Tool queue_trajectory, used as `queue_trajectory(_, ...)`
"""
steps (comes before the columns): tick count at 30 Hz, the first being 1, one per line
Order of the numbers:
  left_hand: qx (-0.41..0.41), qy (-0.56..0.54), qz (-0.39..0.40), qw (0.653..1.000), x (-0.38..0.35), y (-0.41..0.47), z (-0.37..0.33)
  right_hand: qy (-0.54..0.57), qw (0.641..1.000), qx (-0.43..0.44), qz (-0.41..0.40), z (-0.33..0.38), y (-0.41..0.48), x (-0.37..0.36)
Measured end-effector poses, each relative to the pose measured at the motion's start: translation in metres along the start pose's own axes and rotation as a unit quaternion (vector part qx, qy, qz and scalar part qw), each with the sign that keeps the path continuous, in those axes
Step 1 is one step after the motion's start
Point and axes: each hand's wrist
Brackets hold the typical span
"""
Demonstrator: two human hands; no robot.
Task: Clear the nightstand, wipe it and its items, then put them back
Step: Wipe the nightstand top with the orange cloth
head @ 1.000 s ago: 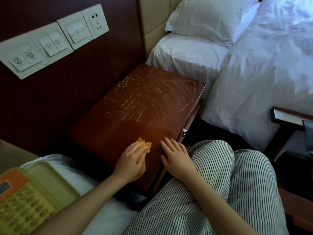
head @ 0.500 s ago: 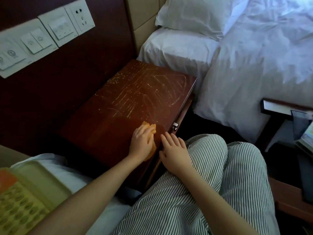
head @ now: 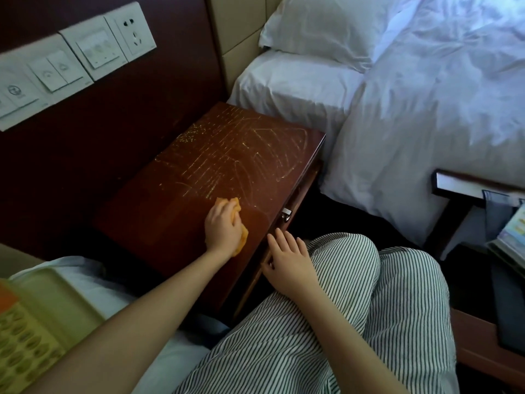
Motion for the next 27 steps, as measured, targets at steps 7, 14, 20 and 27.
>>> queue_trajectory(7,-0.18,-0.054,0.114,0.975,0.013,-0.032,0.001,0.015,1.0,-0.021,0.007,-0.006,-0.001,0.002)
queue_trajectory(14,-0.073,-0.013,0.05,0.996,0.036,-0.029,0.044,-0.006,1.0,-0.001,0.016,0.001,0.003,-0.002)
queue_trajectory(20,-0.011,0.0,0.013,1.0,-0.004,0.011,-0.007,0.032,0.998,-0.049,-0.006,-0.005,0.003,0.0)
queue_trajectory(27,-0.184,-0.043,0.127,0.974,-0.007,-0.021,-0.014,0.073,0.994,-0.079,-0.025,-0.005,0.008,0.002)
Point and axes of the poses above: each hand's wrist, its own y-axis towards the middle knuckle, its own x-axis out of the back of the hand, z = x × y, and after that the axes turned 13 degrees about -x, right-handed
